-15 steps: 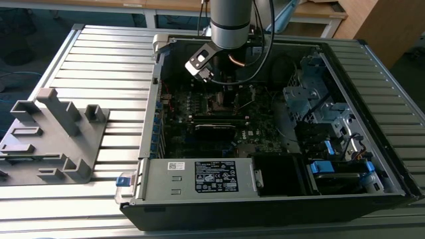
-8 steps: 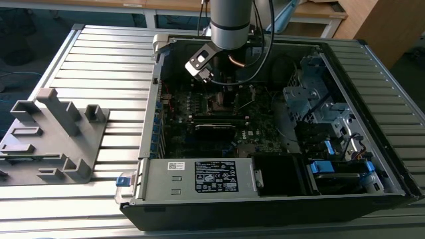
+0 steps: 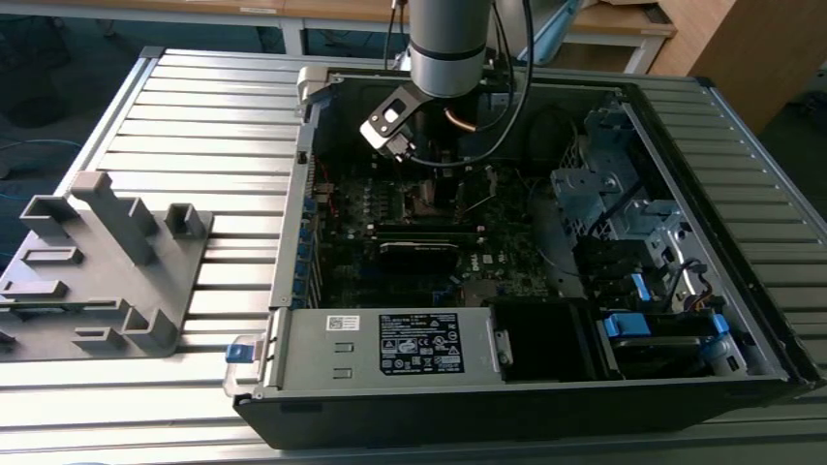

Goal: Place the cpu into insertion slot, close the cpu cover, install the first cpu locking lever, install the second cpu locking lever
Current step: 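Place the cpu into insertion slot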

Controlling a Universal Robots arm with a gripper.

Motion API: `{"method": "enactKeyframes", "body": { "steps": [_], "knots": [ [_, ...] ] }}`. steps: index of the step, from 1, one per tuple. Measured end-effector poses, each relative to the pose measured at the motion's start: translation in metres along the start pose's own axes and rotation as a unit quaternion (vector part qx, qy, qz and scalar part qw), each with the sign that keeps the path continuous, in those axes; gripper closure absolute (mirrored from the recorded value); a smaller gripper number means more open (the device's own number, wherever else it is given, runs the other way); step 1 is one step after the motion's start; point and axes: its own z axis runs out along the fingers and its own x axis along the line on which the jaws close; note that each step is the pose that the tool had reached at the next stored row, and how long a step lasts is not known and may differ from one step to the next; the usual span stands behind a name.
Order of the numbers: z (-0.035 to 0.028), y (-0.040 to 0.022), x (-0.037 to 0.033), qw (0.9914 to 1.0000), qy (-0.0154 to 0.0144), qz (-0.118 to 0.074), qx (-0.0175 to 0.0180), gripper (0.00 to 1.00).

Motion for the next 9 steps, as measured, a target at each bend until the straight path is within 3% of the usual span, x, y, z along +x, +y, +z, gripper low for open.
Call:
{"method": "enactKeyframes", "body": {
  "steps": [9],
  "knots": [
    [0.0021,-0.0002,0.0,1.0,0.0,0.0,0.0,0.46]
  ]
}}
